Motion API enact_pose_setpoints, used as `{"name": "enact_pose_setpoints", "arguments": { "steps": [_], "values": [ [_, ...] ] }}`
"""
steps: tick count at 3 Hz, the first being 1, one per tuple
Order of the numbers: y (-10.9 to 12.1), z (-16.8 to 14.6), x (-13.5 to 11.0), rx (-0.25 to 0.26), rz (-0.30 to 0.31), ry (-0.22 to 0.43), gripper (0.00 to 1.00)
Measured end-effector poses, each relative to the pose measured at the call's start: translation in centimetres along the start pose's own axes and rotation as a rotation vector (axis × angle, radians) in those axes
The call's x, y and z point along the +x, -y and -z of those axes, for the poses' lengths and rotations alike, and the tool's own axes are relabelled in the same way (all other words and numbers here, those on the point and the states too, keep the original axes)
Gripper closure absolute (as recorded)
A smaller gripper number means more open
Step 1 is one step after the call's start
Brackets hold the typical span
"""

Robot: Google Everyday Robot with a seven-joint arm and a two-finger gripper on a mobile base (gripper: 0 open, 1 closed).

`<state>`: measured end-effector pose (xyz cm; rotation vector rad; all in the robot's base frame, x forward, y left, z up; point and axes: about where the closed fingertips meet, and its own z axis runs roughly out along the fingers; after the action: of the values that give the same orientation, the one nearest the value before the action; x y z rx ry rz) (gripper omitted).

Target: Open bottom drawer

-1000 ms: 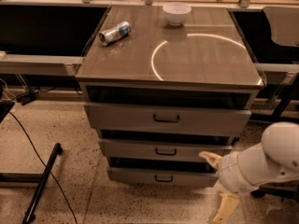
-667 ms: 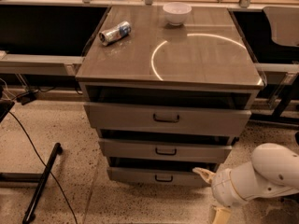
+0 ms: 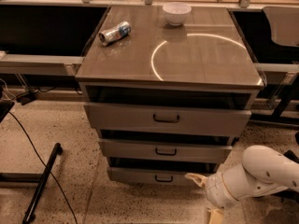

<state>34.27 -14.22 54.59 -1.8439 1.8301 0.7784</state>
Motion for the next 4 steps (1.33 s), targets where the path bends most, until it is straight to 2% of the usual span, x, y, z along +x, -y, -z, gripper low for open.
{"name": "enact_pose_setpoints", "arguments": {
  "steps": [1, 2, 3, 4],
  "values": [
    [0.8, -4.0, 0.7, -0.049, 0.07, 0.12, 0.0],
    [0.6, -6.6, 1.6, -0.12, 0.176, 0.286, 0.0],
    [-0.9, -7.4, 1.6, -0.183, 0.215, 0.353, 0.0],
    [2.4, -7.8, 3.8, -0.081, 0.143, 0.285, 0.0]
  ]
}}
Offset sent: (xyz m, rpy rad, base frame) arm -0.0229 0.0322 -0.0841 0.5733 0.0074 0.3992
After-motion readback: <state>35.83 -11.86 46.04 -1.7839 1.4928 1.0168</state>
